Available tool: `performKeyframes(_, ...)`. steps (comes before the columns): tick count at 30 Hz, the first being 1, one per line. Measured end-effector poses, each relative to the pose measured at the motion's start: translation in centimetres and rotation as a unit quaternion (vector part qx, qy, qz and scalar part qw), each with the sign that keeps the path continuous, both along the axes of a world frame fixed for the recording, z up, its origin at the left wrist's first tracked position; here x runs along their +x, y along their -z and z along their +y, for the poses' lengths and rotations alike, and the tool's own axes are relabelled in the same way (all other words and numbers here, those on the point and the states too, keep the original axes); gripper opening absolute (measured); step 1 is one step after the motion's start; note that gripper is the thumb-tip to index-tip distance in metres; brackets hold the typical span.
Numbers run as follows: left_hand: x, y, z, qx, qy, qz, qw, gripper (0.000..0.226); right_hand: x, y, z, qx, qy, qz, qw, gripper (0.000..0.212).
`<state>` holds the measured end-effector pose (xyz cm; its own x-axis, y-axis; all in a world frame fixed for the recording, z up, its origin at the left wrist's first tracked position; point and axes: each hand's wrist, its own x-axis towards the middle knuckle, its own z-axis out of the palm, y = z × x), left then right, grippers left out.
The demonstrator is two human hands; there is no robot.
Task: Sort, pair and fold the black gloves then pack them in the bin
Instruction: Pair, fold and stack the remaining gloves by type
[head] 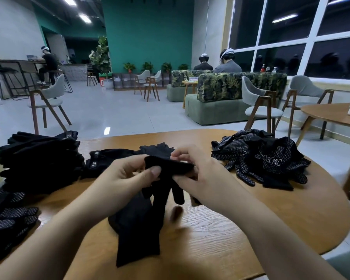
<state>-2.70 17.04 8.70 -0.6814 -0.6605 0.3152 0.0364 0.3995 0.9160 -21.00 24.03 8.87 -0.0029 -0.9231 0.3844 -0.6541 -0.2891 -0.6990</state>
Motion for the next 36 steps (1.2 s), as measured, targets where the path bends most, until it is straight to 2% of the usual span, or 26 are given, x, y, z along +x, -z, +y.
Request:
performKeyframes(3, 0.4, -0.9, -0.2, -0.016, -0.017, 0.001, 1.0, 0.018, 0.1, 0.5, -1.2, -0.013, -0.013, -0.058, 0.998, 0.019)
performKeyframes(5, 0.9, -1.3, -0.3, -0.034, -0.028, -0.003, 0.999, 0.013, 0.3, 0.9, -1.9, -0.032, -0.015, -0.071, 0.997, 0.024)
performKeyframes(7, 1.4, -1.2, -0.6, -0.053, -0.038, -0.022, 0.998, 0.008, 0.8, 1.2, -2.9, -0.036, -0.003, -0.044, 0.998, 0.031)
performKeyframes(11, 2.4, -0.2, -2.3, -0.164, -0.107, -0.077, 0.978, 0.029, 2.5, 1.1, -5.8, -0.056, -0.002, -0.021, 0.998, 0.031)
performKeyframes(15, 3.8, 2.4, -4.3, -0.265, -0.15, -0.108, 0.946, 0.025, 3.9, 2.2, -8.7, -0.103, -0.026, 0.008, 0.994, 0.032)
performKeyframes(17, 4.3, 4.2, -4.8, -0.264, -0.156, -0.126, 0.944, 0.03, 4.1, 3.5, -9.6, -0.094, -0.048, 0.042, 0.994, 0.035)
performKeyframes(19, 4.7, 5.7, -4.7, -0.232, -0.152, -0.149, 0.949, 0.036, 4.2, 4.8, -9.8, -0.045, -0.065, 0.064, 0.995, 0.036)
performKeyframes(23, 5.0, 7.4, -3.8, -0.164, -0.139, -0.18, 0.96, 0.027, 4.0, 6.2, -8.7, 0.031, -0.053, 0.153, 0.986, 0.031)
performKeyframes(25, 5.0, 7.8, -3.4, -0.141, -0.143, -0.183, 0.963, 0.028, 3.8, 6.2, -8.2, 0.036, -0.07, 0.153, 0.985, 0.028)
performKeyframes(31, 5.8, 8.3, -2.1, -0.156, -0.185, -0.187, 0.952, 0.032, 3.2, 6.1, -6.4, 0.025, -0.067, 0.136, 0.988, 0.025)
performKeyframes(36, 6.0, 8.9, -0.3, -0.187, -0.212, -0.2, 0.938, 0.033, 3.2, 6.8, -3.7, 0.014, -0.066, 0.167, 0.984, 0.027)
